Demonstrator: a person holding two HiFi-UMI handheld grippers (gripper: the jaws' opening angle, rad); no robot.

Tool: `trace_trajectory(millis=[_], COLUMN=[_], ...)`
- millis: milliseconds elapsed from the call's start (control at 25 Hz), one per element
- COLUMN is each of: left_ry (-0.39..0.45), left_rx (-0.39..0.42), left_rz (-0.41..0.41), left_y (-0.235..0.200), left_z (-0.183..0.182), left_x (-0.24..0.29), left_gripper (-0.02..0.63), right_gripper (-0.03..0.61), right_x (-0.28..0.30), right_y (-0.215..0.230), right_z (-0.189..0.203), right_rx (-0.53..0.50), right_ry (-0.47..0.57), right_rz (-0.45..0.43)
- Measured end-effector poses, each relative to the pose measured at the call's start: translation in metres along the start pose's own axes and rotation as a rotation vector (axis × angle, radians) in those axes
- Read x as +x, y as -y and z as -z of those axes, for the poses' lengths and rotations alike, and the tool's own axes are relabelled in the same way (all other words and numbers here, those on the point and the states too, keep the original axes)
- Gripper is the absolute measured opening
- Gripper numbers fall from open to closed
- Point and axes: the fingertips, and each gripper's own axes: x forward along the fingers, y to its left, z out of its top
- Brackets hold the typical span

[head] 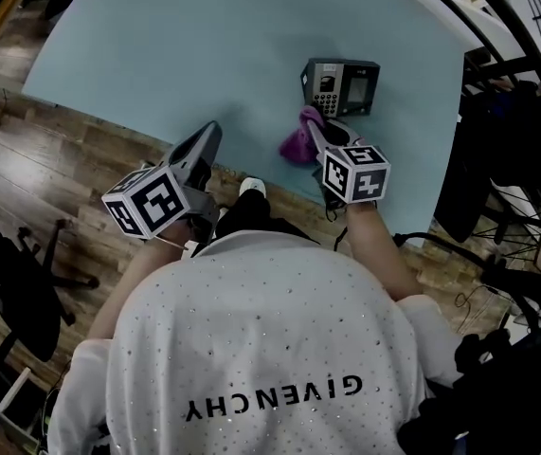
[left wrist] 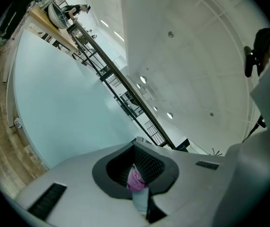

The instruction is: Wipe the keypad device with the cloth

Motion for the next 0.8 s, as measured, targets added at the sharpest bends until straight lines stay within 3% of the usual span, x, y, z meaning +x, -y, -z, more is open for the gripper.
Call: trace_trajectory(millis=[120, 480, 800], left_ry=[0.008, 0.001, 0.009], left_rx=[0.007, -0.005, 0.027], left_rz=[-0.003, -0.013, -0.011], left_y=[0.000, -0.007, 0.010], left_z=[-0.001, 0.020, 0.023], left_x=[-0.008, -0.021, -0.011], left_gripper=[0.000, 0.001, 0.000], right_gripper=[0.032, 0.032, 0.032], right_x=[-0.001, -0.002, 0.001], right_y=[0.005, 0.013, 0.029], right_z=[0.000, 0.002, 0.001], right_rx=[0.085, 0.126, 0.184], right_ry=[0.032, 0.044, 0.027], right_rz=[-0.001, 0.034, 0.006])
